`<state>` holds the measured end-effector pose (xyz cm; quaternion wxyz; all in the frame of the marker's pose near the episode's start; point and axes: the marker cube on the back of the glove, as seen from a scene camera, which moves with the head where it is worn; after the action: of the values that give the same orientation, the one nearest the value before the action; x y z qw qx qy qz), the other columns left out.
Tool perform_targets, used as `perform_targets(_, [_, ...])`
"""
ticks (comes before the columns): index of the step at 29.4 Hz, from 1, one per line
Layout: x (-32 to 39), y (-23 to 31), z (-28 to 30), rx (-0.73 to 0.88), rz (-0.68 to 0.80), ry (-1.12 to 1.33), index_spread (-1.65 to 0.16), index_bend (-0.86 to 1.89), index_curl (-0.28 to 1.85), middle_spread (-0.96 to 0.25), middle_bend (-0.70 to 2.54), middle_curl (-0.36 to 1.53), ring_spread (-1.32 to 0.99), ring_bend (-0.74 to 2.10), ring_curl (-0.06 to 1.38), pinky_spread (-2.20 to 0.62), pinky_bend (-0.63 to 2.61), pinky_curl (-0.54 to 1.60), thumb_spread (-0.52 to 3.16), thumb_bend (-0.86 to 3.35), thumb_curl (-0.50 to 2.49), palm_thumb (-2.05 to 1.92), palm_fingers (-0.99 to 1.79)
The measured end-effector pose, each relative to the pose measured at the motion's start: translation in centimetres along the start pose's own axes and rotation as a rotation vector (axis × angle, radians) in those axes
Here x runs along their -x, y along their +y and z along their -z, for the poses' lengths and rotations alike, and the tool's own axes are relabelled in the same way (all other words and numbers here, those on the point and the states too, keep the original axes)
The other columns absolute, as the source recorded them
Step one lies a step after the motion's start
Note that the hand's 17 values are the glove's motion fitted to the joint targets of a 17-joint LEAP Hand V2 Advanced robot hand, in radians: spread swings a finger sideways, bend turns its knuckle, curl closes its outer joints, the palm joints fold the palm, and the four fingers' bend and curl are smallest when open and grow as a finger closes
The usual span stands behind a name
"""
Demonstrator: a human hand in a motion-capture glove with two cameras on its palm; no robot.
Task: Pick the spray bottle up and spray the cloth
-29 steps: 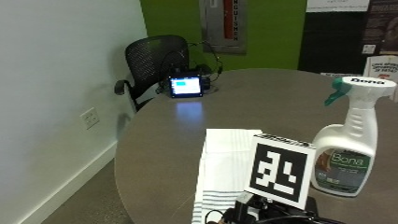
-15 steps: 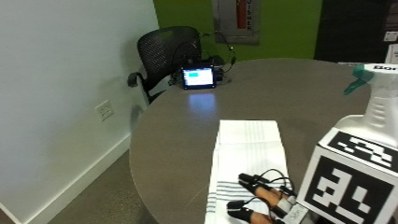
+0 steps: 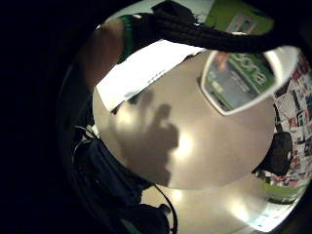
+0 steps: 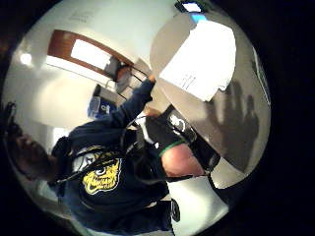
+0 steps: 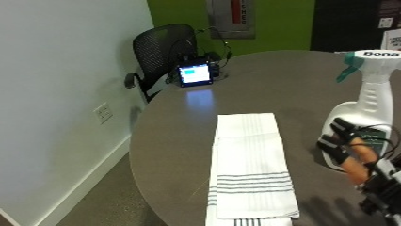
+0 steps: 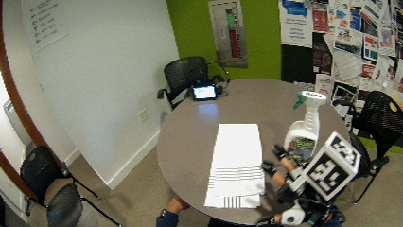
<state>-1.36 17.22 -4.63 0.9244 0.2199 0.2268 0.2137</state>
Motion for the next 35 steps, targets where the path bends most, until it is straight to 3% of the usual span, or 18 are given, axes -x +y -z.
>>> perform_targets(9, [-4.4, 0.9, 5.1, -0.378, -0.079, -0.203, -0.46, 0.12, 0.27, 0.01, 0.19, 0.2, 0.09, 0.25, 0.22, 0.32, 0.76, 0.38, 1.02, 0.07, 0.39, 0.59, 0.04])
perform_targets(15, [-8.3, -0.3, 5.9, -0.542, -0.147, -0.33, -0.46, 0.16, 0.26, -0.01, 0.22, 0.23, 0.06, 0.28, 0.23, 0.31, 0.73, 0.36, 1.04, 0.09, 0.43, 0.69, 0.2])
perform_targets(18, [-12.3, -1.2, 5.8, -0.575, -0.249, -0.32, -0.45, 0.16, 0.27, 0.0, 0.22, 0.24, 0.04, 0.3, 0.25, 0.3, 0.71, 0.36, 1.03, 0.1, 0.45, 0.75, 0.25])
perform_targets(24, [-16.1, -5.6, 4.9, -0.591, -0.307, -0.562, -0.42, 0.17, 0.28, -0.02, 0.21, 0.26, -0.02, 0.36, 0.27, 0.28, 0.63, 0.34, 1.01, 0.11, 0.48, 0.84, 0.38])
perform_targets(35, [-19.0, -7.7, 2.6, -0.563, -0.388, -0.547, -0.38, 0.1, 0.25, -0.1, 0.33, 0.33, -0.14, 0.51, 0.32, 0.18, 0.48, 0.3, 0.98, 0.04, 0.5, 0.88, 0.71])
